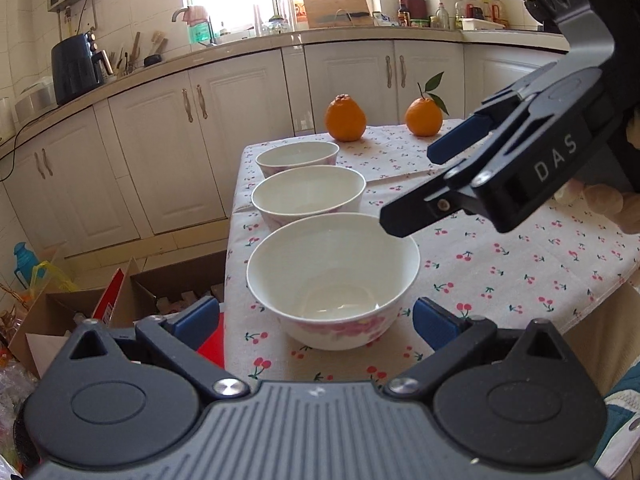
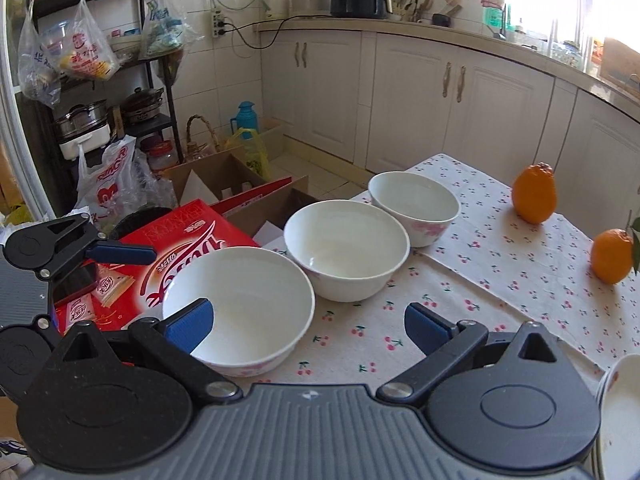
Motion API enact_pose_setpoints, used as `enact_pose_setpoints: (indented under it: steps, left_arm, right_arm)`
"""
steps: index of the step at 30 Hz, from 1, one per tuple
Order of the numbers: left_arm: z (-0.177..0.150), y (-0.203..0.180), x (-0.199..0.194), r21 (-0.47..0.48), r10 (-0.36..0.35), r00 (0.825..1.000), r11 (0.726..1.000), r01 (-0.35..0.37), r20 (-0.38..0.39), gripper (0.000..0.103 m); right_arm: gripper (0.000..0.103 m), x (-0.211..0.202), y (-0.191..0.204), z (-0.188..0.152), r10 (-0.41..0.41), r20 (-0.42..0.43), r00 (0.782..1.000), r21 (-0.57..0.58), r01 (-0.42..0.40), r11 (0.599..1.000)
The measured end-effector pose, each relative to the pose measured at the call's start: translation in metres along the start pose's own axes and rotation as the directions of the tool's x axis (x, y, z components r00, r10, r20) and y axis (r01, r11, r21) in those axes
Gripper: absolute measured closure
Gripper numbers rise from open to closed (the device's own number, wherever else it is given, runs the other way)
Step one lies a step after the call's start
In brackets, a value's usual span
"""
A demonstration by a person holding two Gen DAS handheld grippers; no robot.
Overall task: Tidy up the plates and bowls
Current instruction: 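Close the right gripper on the rim of a pink-patterned white bowl, then lift the bowl with the right gripper and carry it beside the plate stack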
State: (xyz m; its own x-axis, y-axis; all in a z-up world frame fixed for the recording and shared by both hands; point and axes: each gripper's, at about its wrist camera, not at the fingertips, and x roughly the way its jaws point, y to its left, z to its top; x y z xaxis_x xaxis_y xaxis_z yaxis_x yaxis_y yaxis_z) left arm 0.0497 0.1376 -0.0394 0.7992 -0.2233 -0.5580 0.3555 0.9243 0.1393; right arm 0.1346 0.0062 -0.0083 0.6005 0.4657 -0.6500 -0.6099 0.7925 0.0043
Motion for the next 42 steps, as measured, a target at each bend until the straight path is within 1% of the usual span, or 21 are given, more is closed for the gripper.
enact_pose_setpoints:
  steps: [5,8,10,12,14,17,19,20,23,27,32,38,42]
  left_arm:
    - [-0.004,0.004,0.009,-0.005,-0.051,0.999,0.999,0.051,-0.009,0.003]
    - [-0.004,0.005,0.012,-0.005,-0.076,0.997,0.997,0.076,-0.009,0.004]
    - [-0.003,0.006,0.014,0.001,-0.090,0.996,0.996,0.090,-0.008,0.005]
    - [-0.003,0.006,0.016,0.001,-0.105,0.994,0.995,0.105,-0.016,0.009]
    - [-0.003,0.008,0.019,-0.002,-0.119,0.993,0.993,0.119,-0.025,0.016]
    - [-0.002,0.008,0.022,-0.003,-0.126,0.992,0.992,0.126,-0.025,0.016]
    - [-0.002,0.009,0.022,-0.006,-0.133,0.991,0.991,0.133,-0.023,0.016]
    - [-0.002,0.010,0.022,-0.005,-0.134,0.991,0.991,0.134,-0.022,0.017]
    - [-0.001,0.010,0.023,-0.006,-0.136,0.990,0.991,0.136,-0.023,0.019]
    - [-0.002,0.011,0.022,-0.009,-0.138,0.990,0.990,0.138,-0.020,0.019]
    - [0.001,0.010,0.022,-0.009,-0.137,0.990,0.991,0.137,-0.033,0.019]
    - [0.007,0.002,0.018,0.012,-0.137,0.990,0.990,0.138,-0.035,0.019]
    - [0.015,-0.008,0.019,0.034,-0.150,0.988,0.988,0.151,-0.030,0.019]
  right_arm:
    - [0.001,0.020,0.006,0.003,0.058,-0.037,0.998,0.013,-0.058,0.998]
    - [0.008,0.031,0.006,0.004,0.080,-0.065,0.995,0.031,-0.079,0.996]
    - [0.015,0.038,0.004,0.004,0.099,-0.079,0.992,0.050,-0.095,0.994]
    - [0.019,0.043,0.001,0.005,0.117,-0.090,0.989,0.072,-0.110,0.991]
    - [0.021,0.047,-0.001,0.006,0.127,-0.096,0.987,0.092,-0.118,0.989]
    - [0.025,0.051,-0.002,0.006,0.136,-0.106,0.985,0.099,-0.126,0.987]
    - [0.031,0.054,-0.003,0.007,0.144,-0.113,0.983,0.105,-0.132,0.986]
    - [0.032,0.055,-0.003,0.007,0.149,-0.113,0.982,0.111,-0.137,0.984]
    - [0.033,0.057,-0.003,0.007,0.168,-0.115,0.979,0.123,-0.154,0.980]
    - [0.033,0.057,-0.003,0.007,0.167,-0.114,0.979,0.123,-0.153,0.981]
    - [0.032,0.054,-0.004,0.008,0.178,-0.109,0.978,0.140,-0.162,0.977]
    - [0.032,0.044,-0.010,0.005,0.187,-0.091,0.978,0.155,-0.172,0.973]
    - [0.032,0.034,-0.017,0.001,0.173,-0.079,0.982,0.164,-0.158,0.974]
